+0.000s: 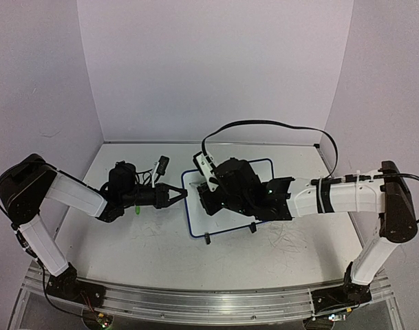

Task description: Write a sentence on the whiteboard

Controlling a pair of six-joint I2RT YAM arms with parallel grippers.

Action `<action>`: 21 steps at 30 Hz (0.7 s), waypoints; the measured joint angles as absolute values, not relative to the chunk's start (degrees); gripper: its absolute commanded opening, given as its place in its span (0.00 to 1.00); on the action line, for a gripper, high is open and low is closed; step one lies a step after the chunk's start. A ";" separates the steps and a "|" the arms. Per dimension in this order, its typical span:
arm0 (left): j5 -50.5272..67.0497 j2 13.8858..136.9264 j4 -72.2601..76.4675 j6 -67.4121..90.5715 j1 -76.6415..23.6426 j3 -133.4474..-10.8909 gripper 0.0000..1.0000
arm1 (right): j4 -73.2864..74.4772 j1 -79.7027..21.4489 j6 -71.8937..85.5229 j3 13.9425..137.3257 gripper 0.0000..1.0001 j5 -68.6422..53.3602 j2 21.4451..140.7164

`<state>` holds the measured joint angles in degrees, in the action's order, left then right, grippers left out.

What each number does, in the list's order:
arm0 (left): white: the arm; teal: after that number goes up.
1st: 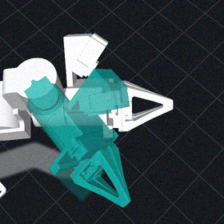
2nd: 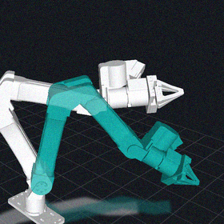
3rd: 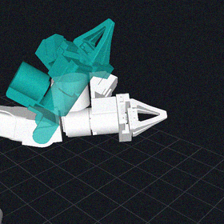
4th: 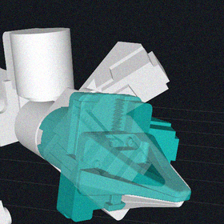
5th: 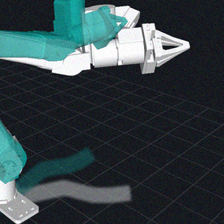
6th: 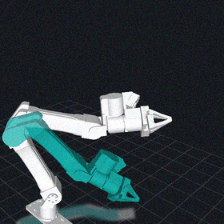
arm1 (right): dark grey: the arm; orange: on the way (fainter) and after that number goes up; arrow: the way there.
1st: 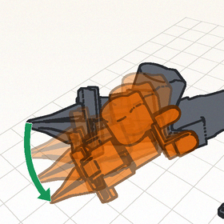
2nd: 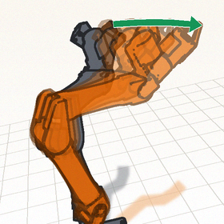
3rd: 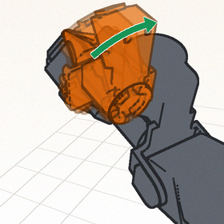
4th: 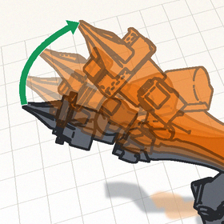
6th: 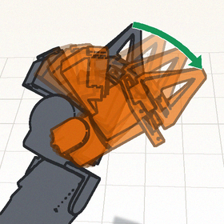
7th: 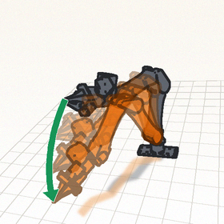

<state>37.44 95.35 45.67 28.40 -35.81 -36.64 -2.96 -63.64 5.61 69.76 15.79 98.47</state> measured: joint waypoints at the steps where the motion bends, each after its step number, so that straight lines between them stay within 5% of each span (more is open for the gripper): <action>1: 37.43 95.35 45.65 28.40 -35.81 -36.64 0.00 | -2.95 -63.65 5.61 69.76 0.00 15.81 98.48; 21: 37.39 95.35 45.65 28.42 -35.86 -36.64 0.00 | -2.87 -63.66 6.63 69.72 0.00 15.52 98.48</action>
<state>37.39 95.35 45.65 28.42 -35.86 -36.64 -2.87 -63.66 6.63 69.72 15.52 98.48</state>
